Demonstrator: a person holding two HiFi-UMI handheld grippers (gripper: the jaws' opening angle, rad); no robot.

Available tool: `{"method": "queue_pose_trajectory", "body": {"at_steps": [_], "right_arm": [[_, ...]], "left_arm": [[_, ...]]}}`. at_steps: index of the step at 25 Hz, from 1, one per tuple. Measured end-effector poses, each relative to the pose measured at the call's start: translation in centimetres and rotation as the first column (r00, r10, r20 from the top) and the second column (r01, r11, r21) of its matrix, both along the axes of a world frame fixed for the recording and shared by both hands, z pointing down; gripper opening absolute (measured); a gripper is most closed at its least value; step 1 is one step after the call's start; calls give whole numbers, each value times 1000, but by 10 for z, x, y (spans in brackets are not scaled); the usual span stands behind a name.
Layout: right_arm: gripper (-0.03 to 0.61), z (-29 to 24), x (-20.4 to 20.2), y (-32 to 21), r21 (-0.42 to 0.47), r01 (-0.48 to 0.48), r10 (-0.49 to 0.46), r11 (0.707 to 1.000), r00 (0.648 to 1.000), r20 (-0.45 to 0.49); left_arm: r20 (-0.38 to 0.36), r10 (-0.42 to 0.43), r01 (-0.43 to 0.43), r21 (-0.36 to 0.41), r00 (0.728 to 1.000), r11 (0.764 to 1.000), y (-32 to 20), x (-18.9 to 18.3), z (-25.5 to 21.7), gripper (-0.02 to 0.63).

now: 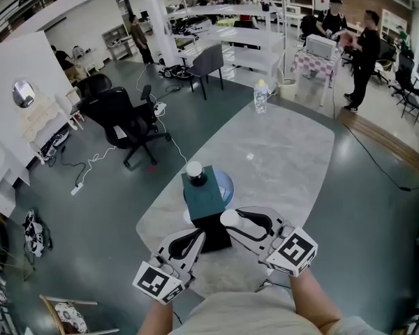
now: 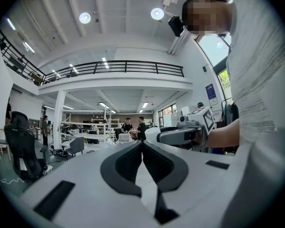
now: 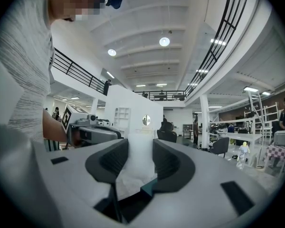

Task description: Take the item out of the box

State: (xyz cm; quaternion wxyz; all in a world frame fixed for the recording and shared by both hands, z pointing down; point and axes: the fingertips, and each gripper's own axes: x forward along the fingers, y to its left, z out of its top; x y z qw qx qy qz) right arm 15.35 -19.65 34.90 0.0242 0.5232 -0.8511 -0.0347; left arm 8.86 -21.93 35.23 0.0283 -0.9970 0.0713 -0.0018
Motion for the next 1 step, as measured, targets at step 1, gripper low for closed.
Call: {"method": "queue_pose_trajectory", "body": {"at_steps": [1], "right_arm": [[181,1,0,0,1,1,-1,1000,1000,0]], "left_arm": [[0,1,-1,1,1000,1000,0,0,1,20]]}}
